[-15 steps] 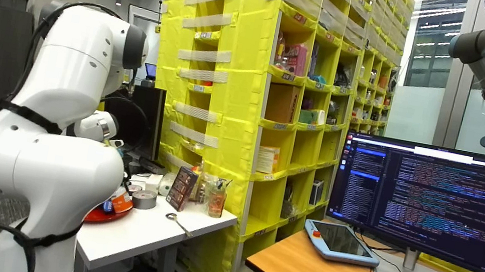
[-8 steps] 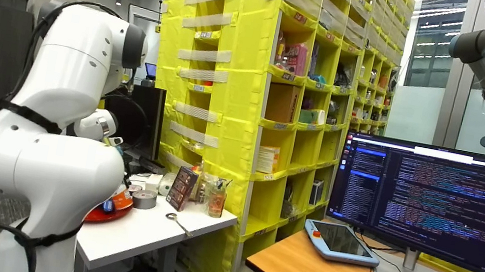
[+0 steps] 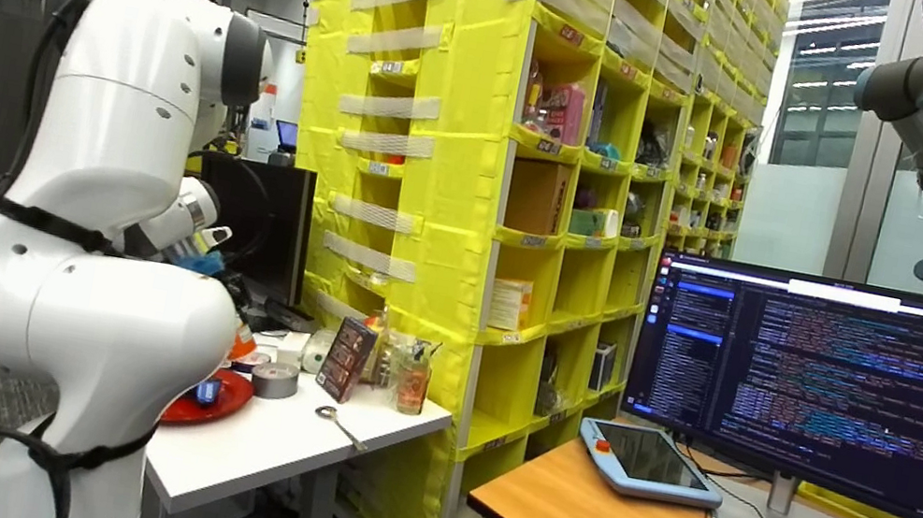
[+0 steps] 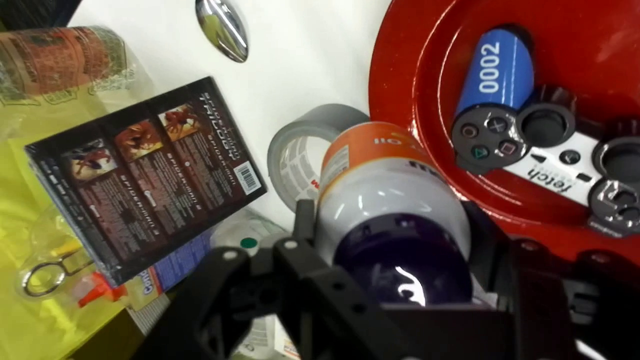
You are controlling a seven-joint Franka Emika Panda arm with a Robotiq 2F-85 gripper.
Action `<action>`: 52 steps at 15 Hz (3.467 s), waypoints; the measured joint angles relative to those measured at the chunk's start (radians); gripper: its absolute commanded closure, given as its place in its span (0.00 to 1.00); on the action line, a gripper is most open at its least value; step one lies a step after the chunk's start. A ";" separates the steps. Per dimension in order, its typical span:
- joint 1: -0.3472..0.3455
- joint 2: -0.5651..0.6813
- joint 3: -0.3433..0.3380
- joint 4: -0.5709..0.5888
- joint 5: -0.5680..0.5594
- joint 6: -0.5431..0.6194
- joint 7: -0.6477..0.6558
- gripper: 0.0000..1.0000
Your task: Remove the bottle from the plate
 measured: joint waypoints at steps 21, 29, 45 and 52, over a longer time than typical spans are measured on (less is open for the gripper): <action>-0.222 -0.084 -0.033 -0.265 -0.056 0.214 0.531 0.56; -0.221 -0.079 0.013 -0.273 0.092 0.290 0.255 0.56; -0.217 -0.065 -0.052 -0.274 0.195 0.290 0.111 0.56; -0.215 -0.051 -0.062 -0.272 0.188 0.302 0.111 0.00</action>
